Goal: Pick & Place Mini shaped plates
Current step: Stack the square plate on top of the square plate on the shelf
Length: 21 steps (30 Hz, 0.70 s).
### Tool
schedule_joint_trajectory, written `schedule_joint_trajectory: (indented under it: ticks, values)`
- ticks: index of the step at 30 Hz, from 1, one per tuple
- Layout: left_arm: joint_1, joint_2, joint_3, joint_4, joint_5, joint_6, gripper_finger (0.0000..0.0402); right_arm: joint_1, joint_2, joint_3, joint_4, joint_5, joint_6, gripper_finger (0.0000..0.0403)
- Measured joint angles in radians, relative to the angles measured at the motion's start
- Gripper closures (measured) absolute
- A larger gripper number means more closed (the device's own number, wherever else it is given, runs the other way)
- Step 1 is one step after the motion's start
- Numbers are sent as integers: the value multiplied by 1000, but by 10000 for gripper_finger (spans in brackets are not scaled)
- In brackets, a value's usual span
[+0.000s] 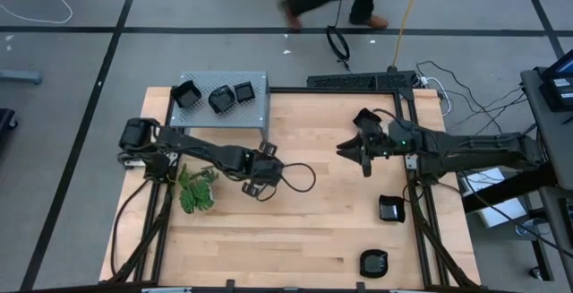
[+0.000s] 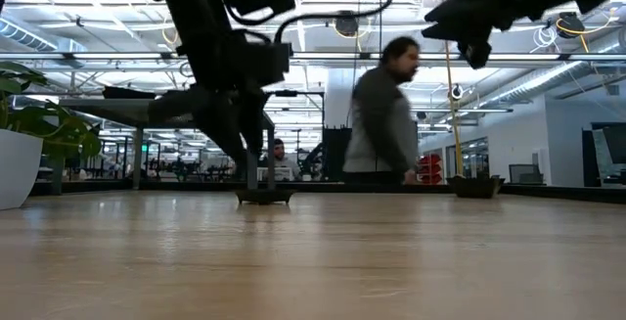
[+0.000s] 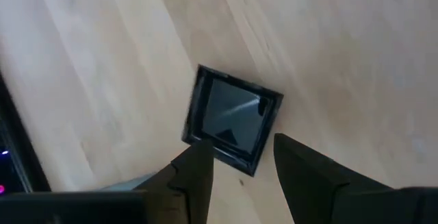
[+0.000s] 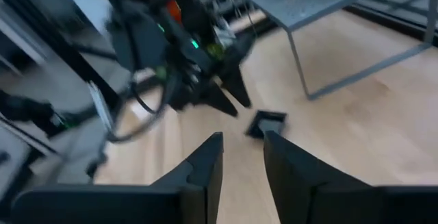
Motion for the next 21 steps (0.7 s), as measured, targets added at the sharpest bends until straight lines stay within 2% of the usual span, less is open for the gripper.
schedule_joint_trajectory:
  ticks: [3, 9, 16, 21]
  values:
    - [14, 25, 0, 6, 6, 32, 243, -1, -47, -124, 162, 6, 52, 310]
    - [38, 69, 0, 12, 96, 65, 243, -1, -97, -306, 419, 69, 70, 310]
    - [46, 106, 0, 42, 83, 126, 243, -1, -127, -466, 670, 105, 35, 310]
    - [59, 107, 0, 81, 56, 130, 243, -1, -129, -528, 793, 104, 18, 310]
